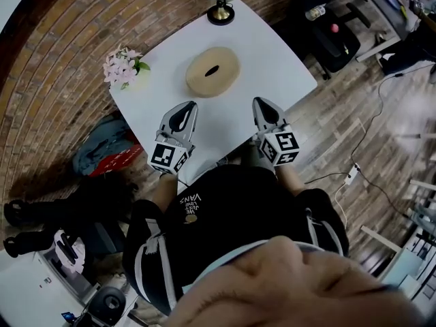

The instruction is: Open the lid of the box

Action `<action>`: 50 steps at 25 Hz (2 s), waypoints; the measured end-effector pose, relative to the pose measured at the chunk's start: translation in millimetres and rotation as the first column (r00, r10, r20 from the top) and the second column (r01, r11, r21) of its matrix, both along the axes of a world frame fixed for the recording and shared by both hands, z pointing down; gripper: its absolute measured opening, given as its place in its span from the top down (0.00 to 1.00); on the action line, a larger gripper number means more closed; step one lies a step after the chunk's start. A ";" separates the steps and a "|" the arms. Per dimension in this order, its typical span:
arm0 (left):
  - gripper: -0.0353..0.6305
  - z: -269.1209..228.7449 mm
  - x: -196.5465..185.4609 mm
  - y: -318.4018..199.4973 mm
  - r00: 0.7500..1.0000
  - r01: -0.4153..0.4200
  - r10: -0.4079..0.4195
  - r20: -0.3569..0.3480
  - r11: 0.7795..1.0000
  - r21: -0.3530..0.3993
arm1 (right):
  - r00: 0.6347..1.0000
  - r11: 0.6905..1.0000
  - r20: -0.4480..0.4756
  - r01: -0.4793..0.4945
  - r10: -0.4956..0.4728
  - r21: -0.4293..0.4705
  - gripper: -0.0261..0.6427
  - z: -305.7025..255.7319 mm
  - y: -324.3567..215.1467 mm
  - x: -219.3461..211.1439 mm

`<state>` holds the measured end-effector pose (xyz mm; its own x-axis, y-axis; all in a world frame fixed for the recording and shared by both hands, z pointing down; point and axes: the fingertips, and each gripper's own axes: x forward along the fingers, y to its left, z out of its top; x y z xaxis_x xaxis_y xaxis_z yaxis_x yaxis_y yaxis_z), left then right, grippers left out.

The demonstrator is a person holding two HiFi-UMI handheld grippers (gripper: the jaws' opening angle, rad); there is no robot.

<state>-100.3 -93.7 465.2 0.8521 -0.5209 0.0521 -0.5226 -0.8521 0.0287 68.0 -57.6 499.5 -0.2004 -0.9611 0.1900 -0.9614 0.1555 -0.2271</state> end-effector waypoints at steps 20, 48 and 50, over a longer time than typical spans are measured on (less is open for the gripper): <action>0.93 25.8 51.1 -58.9 0.988 0.092 -0.087 0.129 0.995 -0.030 | 0.970 0.968 -0.041 0.234 -0.239 -0.096 0.96 53.7 -82.8 13.7; 0.47 117.6 103.4 -86.3 0.886 -0.049 0.133 0.445 0.979 -0.196 | 0.928 0.899 -0.038 0.349 -0.372 -0.263 0.96 148.0 -127.5 22.1; 0.45 124.2 105.8 -87.2 0.860 -0.067 0.160 0.485 0.977 -0.204 | 0.916 0.886 -0.047 0.370 -0.397 -0.280 0.96 151.1 -127.7 20.2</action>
